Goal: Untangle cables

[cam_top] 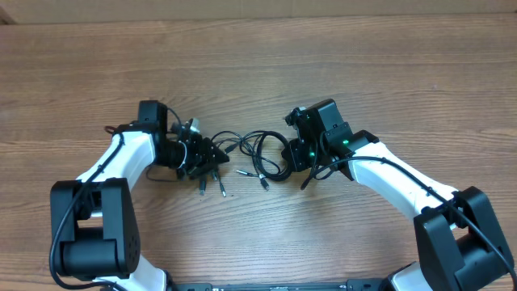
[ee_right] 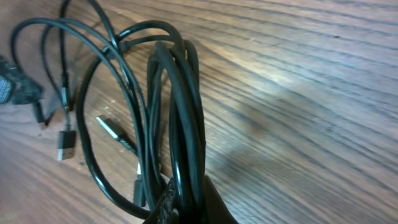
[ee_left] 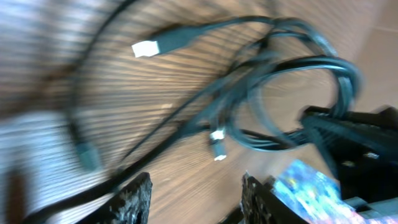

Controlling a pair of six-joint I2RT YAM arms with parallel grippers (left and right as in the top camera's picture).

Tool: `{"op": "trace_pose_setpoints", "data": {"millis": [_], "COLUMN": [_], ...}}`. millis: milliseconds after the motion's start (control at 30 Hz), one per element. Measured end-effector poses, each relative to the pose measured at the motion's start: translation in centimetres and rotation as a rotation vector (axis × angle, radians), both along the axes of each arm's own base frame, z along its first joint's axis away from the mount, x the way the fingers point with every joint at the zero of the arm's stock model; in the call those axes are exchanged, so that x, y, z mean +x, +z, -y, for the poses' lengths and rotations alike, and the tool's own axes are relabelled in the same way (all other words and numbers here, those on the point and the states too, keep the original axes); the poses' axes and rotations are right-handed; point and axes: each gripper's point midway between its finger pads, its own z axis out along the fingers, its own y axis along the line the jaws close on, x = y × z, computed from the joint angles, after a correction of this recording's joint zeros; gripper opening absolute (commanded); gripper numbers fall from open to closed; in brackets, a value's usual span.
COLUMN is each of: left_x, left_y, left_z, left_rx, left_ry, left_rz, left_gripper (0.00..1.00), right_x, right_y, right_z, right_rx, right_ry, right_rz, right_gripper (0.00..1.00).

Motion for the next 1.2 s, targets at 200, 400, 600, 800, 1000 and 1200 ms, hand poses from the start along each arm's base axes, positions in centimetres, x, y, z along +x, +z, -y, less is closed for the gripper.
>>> {"op": "trace_pose_setpoints", "data": {"millis": [200, 400, 600, 800, 1000, 1200], "left_x": [0.5, -1.2, -1.0, 0.0, 0.8, 2.8], "left_y": [1.0, -0.2, -1.0, -1.4, -1.5, 1.9], "left_z": [3.8, 7.5, 10.9, 11.9, 11.6, 11.9], "left_rx": [-0.064, 0.030, 0.114, 0.179, 0.196, 0.010], "left_ry": [-0.028, -0.035, -0.012, 0.056, 0.093, 0.037], "left_rz": [0.015, -0.077, -0.033, 0.008, 0.026, 0.125], "left_gripper": [0.47, 0.51, 0.49, 0.05, 0.04, 0.04], "right_x": [-0.3, -0.4, -0.5, -0.6, -0.8, -1.0], "right_y": [0.2, 0.3, 0.3, 0.2, 0.1, -0.1], "right_z": [-0.4, -0.6, -0.6, -0.4, -0.3, -0.2], "right_rx": [0.026, 0.036, 0.039, 0.038, 0.037, 0.032], "right_ry": [0.016, 0.022, 0.019, 0.003, 0.003, 0.001], "right_rz": [-0.011, -0.016, -0.020, -0.039, -0.052, -0.064], "right_gripper": [0.04, 0.04, 0.04, 0.04, 0.04, 0.04]}}
